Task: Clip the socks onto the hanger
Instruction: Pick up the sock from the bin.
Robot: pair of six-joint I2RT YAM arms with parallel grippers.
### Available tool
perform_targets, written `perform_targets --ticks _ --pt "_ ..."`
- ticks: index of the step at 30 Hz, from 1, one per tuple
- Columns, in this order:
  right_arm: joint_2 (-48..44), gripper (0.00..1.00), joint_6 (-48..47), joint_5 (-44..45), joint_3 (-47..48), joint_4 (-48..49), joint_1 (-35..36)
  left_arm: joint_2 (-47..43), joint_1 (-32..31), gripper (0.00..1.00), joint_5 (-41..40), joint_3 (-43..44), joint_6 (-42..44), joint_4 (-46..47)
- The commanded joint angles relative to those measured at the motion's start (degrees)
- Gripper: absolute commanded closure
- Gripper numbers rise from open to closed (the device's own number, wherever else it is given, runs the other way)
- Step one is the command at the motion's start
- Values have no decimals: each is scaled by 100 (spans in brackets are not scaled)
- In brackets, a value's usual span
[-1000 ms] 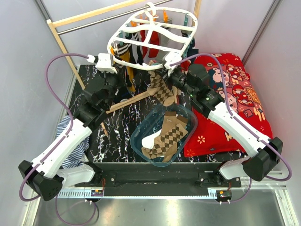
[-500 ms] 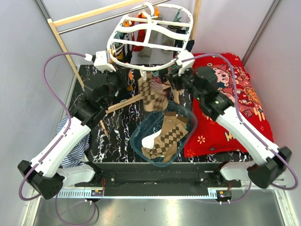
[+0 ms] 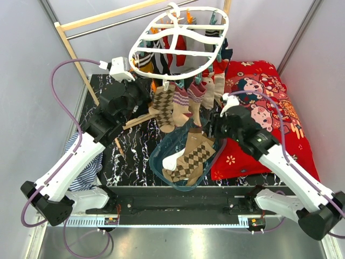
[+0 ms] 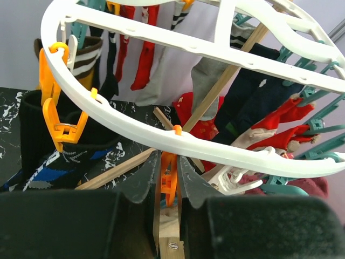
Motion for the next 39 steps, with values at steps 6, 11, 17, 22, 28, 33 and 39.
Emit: perform_targets --ticks 6,11,17,22,28,33,39 --pt "1154 48 2118 345 -461 -649 -31 -10 -27 100 -359 390 3 -216" --pt "1824 50 2514 573 -391 -649 -40 -45 -27 100 -526 505 231 -419" --pt "2430 52 2927 881 -321 -649 -40 -150 -27 100 -657 522 389 -524" --pt "2879 53 3130 784 -338 -719 -40 -203 -36 100 -702 531 425 -568" --pt "3441 53 3235 749 -277 -702 -40 -203 -36 100 -684 540 442 -569" --pt "3925 62 3095 670 -119 -631 -40 -212 -27 100 -666 540 433 -569" --pt "3697 90 2937 705 -206 -570 -48 -229 -27 100 -667 549 442 -569"
